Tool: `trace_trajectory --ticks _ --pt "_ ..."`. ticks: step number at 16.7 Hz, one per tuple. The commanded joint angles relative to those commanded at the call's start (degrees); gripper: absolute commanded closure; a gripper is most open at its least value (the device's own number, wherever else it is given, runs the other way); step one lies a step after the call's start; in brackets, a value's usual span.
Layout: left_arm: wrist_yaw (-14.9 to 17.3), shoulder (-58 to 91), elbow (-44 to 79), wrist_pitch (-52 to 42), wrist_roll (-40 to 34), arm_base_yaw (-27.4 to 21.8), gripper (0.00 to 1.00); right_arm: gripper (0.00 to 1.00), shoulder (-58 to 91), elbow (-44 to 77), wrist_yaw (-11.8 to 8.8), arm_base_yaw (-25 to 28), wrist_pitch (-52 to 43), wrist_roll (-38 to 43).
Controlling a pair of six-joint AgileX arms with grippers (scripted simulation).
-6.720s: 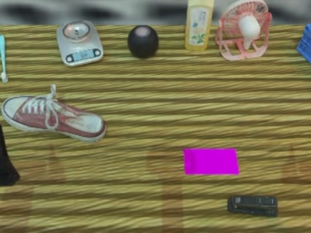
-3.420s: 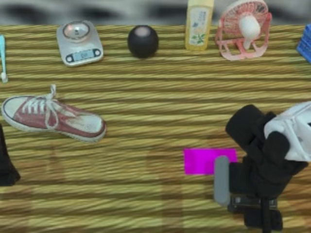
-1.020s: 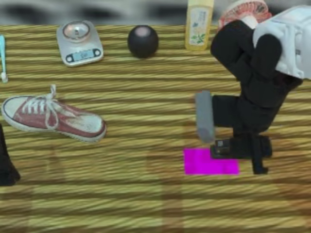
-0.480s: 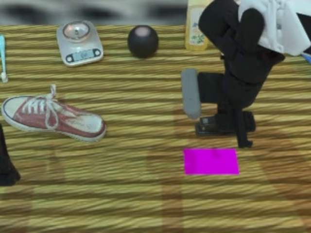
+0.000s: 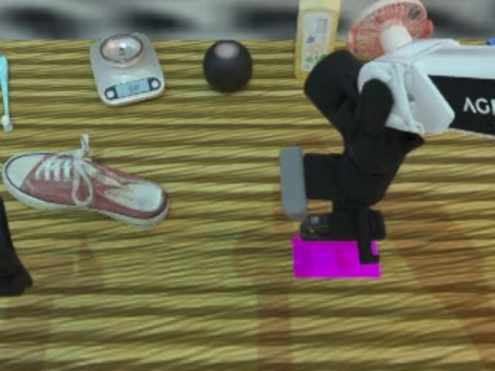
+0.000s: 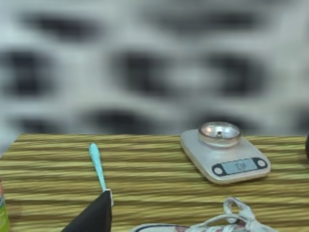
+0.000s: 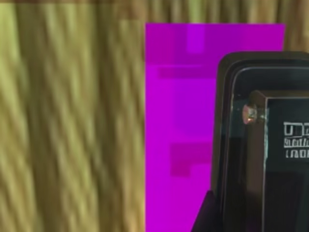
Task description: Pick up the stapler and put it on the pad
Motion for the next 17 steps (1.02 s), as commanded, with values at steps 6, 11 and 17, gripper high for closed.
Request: trace_trajectory --ticks 6,11,17 --pt "0.00 0.00 0.00 0.00 0.00 0.00 0.00 1.00 2.58 -3.65 0.02 0.21 5.84 0.15" --pt "0.00 0.00 0.00 0.00 0.00 0.00 0.00 0.77 2.58 -3.65 0.02 0.21 5.84 0.15" --pt "0.00 0.00 0.00 0.00 0.00 0.00 0.00 0.32 2.58 -3.65 0.02 0.21 5.84 0.15"
